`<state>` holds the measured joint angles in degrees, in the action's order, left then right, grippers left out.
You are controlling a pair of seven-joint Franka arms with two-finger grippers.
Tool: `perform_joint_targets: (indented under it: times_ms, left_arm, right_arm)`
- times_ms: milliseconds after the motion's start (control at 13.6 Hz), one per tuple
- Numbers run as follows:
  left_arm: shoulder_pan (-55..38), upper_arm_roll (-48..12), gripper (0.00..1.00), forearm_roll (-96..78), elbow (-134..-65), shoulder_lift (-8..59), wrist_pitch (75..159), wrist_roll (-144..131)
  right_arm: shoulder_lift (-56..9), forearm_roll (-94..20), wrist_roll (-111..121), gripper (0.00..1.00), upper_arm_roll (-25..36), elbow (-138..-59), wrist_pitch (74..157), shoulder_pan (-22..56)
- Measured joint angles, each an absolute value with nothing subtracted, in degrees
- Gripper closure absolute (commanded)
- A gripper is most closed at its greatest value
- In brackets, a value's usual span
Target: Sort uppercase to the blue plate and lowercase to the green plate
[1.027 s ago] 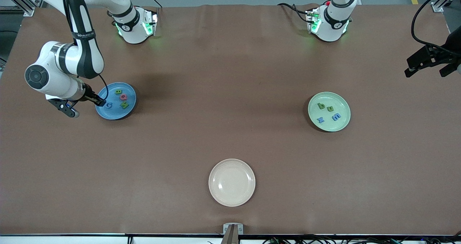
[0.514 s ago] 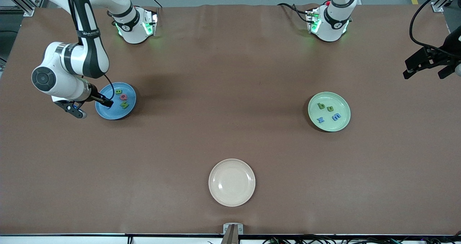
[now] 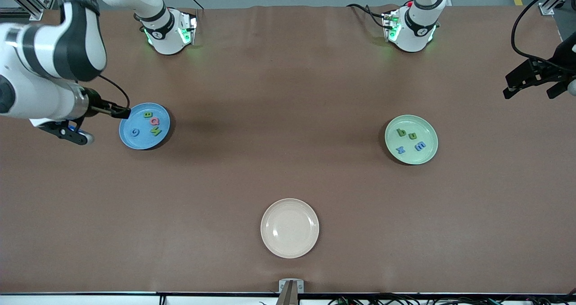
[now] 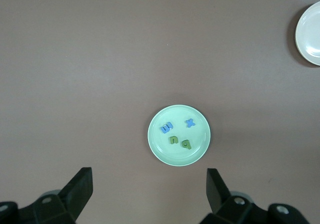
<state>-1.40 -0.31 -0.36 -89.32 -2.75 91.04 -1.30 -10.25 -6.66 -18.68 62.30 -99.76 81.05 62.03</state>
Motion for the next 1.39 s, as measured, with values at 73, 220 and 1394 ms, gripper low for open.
perform_joint_targets:
  times_ms: [73,220,1394]
  left_arm:
    - [-1.4,-0.3,0.00,-0.4,-89.3,-2.7,91.0,-1.3]
    - [-1.4,-0.3,0.00,-0.4,-89.4,-2.7,91.0,-1.3]
    - [-1.3,-0.3,0.00,-0.4,-89.4,-2.7,91.0,-1.3]
  right_arm:
    - [-10.2,-6.7,-18.3,0.00,62.3,-96.6,78.8,62.7]
    - [-10.3,-6.6,-14.1,0.00,62.3,-92.4,77.7,63.0]
    - [-10.6,-6.4,-5.0,0.00,17.9,-83.7,77.6,15.9]
